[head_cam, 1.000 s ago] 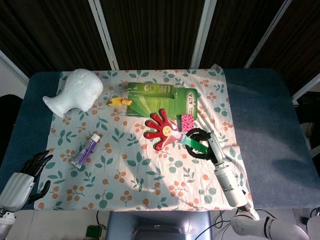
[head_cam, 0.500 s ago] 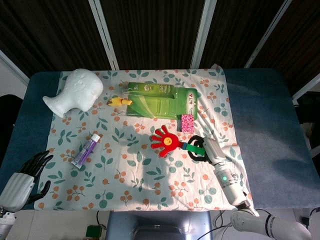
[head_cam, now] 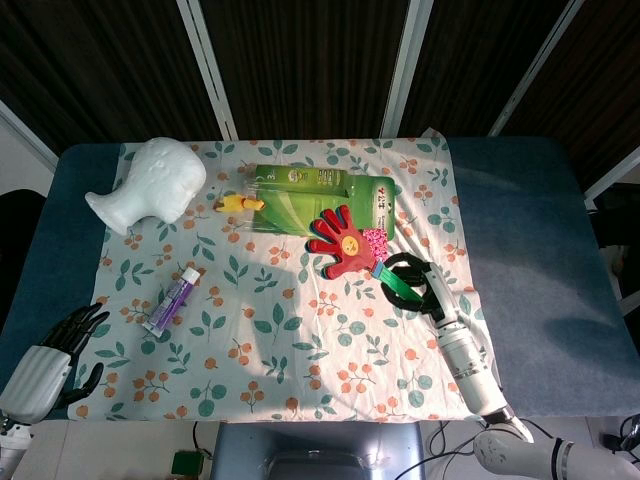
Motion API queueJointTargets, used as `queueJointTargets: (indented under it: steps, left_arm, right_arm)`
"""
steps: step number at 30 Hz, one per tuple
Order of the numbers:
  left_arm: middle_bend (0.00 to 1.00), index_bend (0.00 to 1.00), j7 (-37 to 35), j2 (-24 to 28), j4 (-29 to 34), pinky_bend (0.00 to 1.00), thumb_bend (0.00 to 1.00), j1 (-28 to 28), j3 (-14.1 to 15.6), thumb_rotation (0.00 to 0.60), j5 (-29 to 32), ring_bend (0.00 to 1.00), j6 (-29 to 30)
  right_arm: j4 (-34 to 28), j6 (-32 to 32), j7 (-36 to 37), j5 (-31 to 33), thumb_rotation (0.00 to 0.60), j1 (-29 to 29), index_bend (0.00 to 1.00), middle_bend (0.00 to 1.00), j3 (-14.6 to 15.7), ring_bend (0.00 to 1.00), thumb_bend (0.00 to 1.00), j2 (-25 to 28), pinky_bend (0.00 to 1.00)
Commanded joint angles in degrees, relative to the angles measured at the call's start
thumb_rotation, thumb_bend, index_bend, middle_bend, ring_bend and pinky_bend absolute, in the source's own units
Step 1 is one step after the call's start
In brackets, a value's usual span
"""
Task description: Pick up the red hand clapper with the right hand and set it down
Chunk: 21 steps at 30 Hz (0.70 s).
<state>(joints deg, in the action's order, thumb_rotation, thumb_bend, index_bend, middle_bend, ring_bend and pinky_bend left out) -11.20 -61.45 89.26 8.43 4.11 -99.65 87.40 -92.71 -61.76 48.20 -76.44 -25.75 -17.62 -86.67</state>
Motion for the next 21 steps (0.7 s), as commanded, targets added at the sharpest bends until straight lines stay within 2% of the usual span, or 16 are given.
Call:
queueJointTargets:
  steps: [1, 5, 6, 9, 10, 12, 16, 21]
  left_arm:
    - [0.00, 0.00, 0.1, 0.0, 0.0, 0.17, 0.49, 0.0, -0.1, 0.600, 0.2, 0.00, 0.0]
    - [0.00, 0.00, 0.2, -0.1, 0.0, 0.17, 0.49, 0.1, -0.2, 0.600, 0.4, 0.00, -0.1]
    - [0.00, 0.00, 0.2, -0.1, 0.0, 0.17, 0.49, 0.1, -0.2, 0.600, 0.4, 0.00, -0.2]
    - [0.00, 0.00, 0.2, -0.1, 0.0, 0.17, 0.49, 0.2, -0.2, 0.600, 0.4, 0.00, -0.4]
    - [0.00, 0.00, 0.2, -0.1, 0.0, 0.17, 0.49, 0.2, -0.2, 0.600, 0.4, 0.00, -0.4]
    - [0.00, 0.00, 0.1, -0.1, 0.0, 0.17, 0.49, 0.2, -0.2, 0.600, 0.4, 0.00, -0.3]
    - [0.00, 0.00, 0.0, 0.0, 0.0, 0.17, 0.49, 0.1, -0.2, 0.600, 0.5, 0.00, 0.0]
    - [0.00, 0.00, 0.3, -0.1, 0.0, 0.17, 0.49, 0.2, -0.2, 0.600, 0.3, 0.00, -0.2]
  right_arm:
    - [2.4, 0.8, -3.7, -0.8, 0.600, -0.9, 1.00, 0.87, 1.0, 0.86, 0.62, -0.5, 0.95]
    - [5.2, 6.4, -21.3, 4.7, 0.600, -4.1, 1.00, 0.87, 3.1, 0.86, 0.62, -0.8, 0.95]
    - [6.1, 7.0, -27.9, 7.3, 0.600, -4.9, 1.00, 0.87, 3.5, 0.86, 0.62, -1.6, 0.95]
    - [8.6, 6.4, -42.4, 13.4, 0.600, -6.6, 1.00, 0.87, 4.4, 0.86, 0.62, -4.3, 0.94]
    - [9.1, 5.8, -45.2, 14.8, 0.600, -6.9, 1.00, 0.87, 4.5, 0.86, 0.62, -5.1, 0.93]
    - [9.0, 5.1, -47.9, 17.1, 0.600, -7.1, 1.00, 0.87, 4.1, 0.86, 0.62, -6.2, 0.93]
    - [7.3, 4.4, -47.3, 17.9, 0.600, -6.7, 1.00, 0.87, 3.2, 0.86, 0.62, -6.2, 0.93]
    - [7.4, 5.1, -47.8, 18.0, 0.600, -6.5, 1.00, 0.87, 3.9, 0.86, 0.62, -6.0, 0.90]
